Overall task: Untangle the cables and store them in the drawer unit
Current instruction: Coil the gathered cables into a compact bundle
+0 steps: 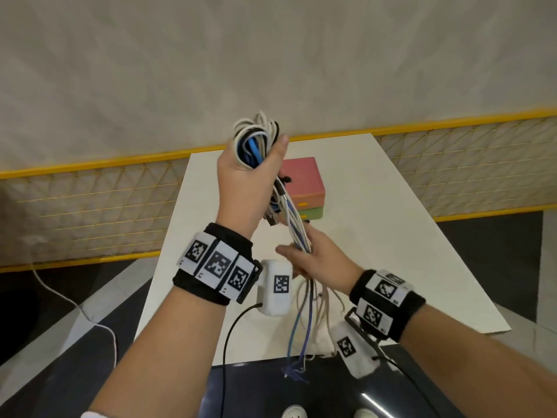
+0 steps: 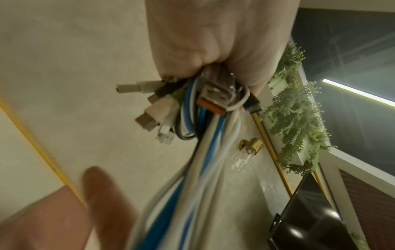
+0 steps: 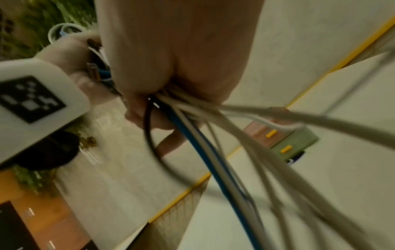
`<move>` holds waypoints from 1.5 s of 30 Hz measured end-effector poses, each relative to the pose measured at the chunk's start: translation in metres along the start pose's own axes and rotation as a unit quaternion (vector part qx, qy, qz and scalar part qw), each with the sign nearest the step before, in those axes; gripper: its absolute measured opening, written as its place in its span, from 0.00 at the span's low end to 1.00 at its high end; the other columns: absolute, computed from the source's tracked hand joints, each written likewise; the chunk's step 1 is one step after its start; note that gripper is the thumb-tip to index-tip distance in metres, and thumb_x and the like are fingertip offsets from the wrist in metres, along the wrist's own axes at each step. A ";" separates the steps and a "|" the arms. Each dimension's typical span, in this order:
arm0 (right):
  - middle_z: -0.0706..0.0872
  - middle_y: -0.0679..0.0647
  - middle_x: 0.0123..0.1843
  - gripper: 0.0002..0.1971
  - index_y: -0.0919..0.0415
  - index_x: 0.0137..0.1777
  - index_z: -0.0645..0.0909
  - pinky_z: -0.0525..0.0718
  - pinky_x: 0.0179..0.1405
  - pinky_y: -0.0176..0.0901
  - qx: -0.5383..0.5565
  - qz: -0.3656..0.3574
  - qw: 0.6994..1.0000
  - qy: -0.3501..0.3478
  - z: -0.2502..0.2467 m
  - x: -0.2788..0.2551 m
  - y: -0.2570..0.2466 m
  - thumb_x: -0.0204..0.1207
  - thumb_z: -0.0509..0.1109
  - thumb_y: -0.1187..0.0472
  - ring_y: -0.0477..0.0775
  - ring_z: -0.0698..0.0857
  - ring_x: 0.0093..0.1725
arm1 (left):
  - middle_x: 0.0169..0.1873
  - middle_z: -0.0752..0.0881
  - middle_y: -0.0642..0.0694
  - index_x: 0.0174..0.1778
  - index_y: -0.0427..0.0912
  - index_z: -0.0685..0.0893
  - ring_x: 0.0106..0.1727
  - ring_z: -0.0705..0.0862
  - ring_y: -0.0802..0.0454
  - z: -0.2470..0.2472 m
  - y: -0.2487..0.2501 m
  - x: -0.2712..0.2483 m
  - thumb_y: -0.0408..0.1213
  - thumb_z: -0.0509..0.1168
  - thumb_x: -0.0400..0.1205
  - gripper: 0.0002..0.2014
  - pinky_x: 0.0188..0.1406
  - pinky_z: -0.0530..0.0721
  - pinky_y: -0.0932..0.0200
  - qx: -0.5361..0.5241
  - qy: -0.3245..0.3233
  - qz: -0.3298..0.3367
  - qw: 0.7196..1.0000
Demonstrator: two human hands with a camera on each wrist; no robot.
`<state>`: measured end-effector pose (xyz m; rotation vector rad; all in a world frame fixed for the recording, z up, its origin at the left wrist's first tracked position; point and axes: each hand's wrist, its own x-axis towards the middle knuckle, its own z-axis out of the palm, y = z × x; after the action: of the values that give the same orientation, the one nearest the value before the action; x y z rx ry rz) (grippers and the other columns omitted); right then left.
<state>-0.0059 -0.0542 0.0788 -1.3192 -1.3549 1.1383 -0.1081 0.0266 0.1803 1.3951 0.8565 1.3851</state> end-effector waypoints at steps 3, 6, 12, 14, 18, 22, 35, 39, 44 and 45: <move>0.78 0.50 0.26 0.02 0.60 0.46 0.81 0.87 0.43 0.61 -0.020 0.049 0.998 -0.030 -0.014 -0.009 0.020 0.77 0.72 0.63 0.49 0.78 0.22 | 0.24 0.82 0.44 0.36 0.42 0.83 0.24 0.81 0.52 -0.021 -0.003 0.008 0.39 0.75 0.79 0.09 0.30 0.86 0.52 0.025 0.003 0.005 1.000; 0.80 0.48 0.27 0.09 0.58 0.38 0.83 0.85 0.33 0.48 -0.010 0.075 0.997 0.005 -0.042 -0.013 0.024 0.63 0.80 0.57 0.45 0.78 0.22 | 0.20 0.80 0.48 0.29 0.51 0.84 0.23 0.78 0.50 -0.045 -0.010 0.011 0.38 0.76 0.77 0.12 0.35 0.87 0.40 0.077 -0.081 -0.017 0.994; 0.66 0.47 0.21 0.16 0.59 0.31 0.81 0.66 0.27 0.40 0.001 0.065 0.996 0.057 -0.066 -0.003 0.004 0.72 0.76 0.50 0.49 0.63 0.23 | 0.17 0.81 0.54 0.27 0.48 0.80 0.21 0.78 0.61 -0.055 -0.028 0.001 0.36 0.76 0.77 0.15 0.27 0.78 0.67 0.199 -0.211 -0.080 0.954; 0.67 0.43 0.20 0.16 0.54 0.26 0.79 0.64 0.26 0.40 -0.051 0.072 0.994 0.061 -0.060 0.000 -0.001 0.73 0.75 0.50 0.48 0.63 0.23 | 0.16 0.82 0.59 0.28 0.51 0.79 0.19 0.77 0.65 -0.050 -0.033 -0.002 0.35 0.76 0.77 0.15 0.24 0.75 0.73 0.193 -0.214 -0.099 0.953; 0.76 0.36 0.17 0.11 0.53 0.33 0.82 0.68 0.23 0.24 -0.102 0.041 0.994 0.011 -0.051 0.004 -0.015 0.77 0.72 0.60 0.35 0.73 0.19 | 0.24 0.85 0.58 0.40 0.53 0.85 0.25 0.81 0.64 -0.030 -0.044 -0.014 0.37 0.79 0.73 0.10 0.27 0.79 0.71 0.164 -0.269 -0.130 0.940; 0.82 0.34 0.22 0.13 0.50 0.38 0.84 0.70 0.25 0.22 -0.105 0.032 0.994 -0.006 -0.055 0.012 -0.028 0.78 0.68 0.69 0.32 0.76 0.22 | 0.49 0.91 0.48 0.56 0.48 0.85 0.50 0.89 0.59 -0.011 -0.064 -0.026 0.33 0.83 0.67 0.23 0.51 0.85 0.65 0.128 -0.307 -0.154 0.930; 0.84 0.55 0.36 0.08 0.63 0.57 0.80 0.81 0.37 0.38 -0.041 0.070 0.996 -0.047 -0.097 -0.007 -0.018 0.79 0.68 0.68 0.55 0.88 0.38 | 0.32 0.87 0.58 0.45 0.52 0.85 0.36 0.85 0.60 0.005 -0.072 -0.010 0.25 0.76 0.73 0.16 0.39 0.82 0.64 0.126 -0.243 -0.092 0.958; 0.79 0.53 0.32 0.14 0.67 0.41 0.74 0.84 0.48 0.48 -0.096 0.072 0.992 -0.028 -0.092 -0.016 0.004 0.84 0.61 0.57 0.58 0.91 0.41 | 0.34 0.87 0.50 0.48 0.39 0.86 0.34 0.85 0.58 0.006 -0.069 -0.006 0.27 0.79 0.72 0.12 0.35 0.81 0.67 0.069 -0.203 -0.113 0.970; 0.71 0.53 0.29 0.11 0.57 0.42 0.70 0.88 0.36 0.50 -0.088 0.027 0.992 0.085 -0.066 -0.012 0.003 0.86 0.55 0.54 0.51 0.74 0.24 | 0.42 0.88 0.53 0.52 0.56 0.82 0.40 0.87 0.59 0.017 -0.093 -0.018 0.43 0.77 0.75 0.13 0.43 0.86 0.63 0.124 -0.154 -0.128 0.972; 0.72 0.53 0.28 0.11 0.55 0.43 0.70 0.85 0.31 0.45 -0.120 0.015 0.988 0.091 -0.060 -0.010 0.000 0.86 0.55 0.53 0.50 0.74 0.24 | 0.44 0.88 0.55 0.53 0.57 0.80 0.43 0.87 0.63 0.019 -0.098 -0.021 0.45 0.76 0.76 0.14 0.45 0.85 0.65 0.129 -0.147 -0.133 0.972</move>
<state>0.0539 -0.0624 0.0887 -1.5804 -1.3706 0.8689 -0.0777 0.0329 0.0831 1.5681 1.0065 0.8612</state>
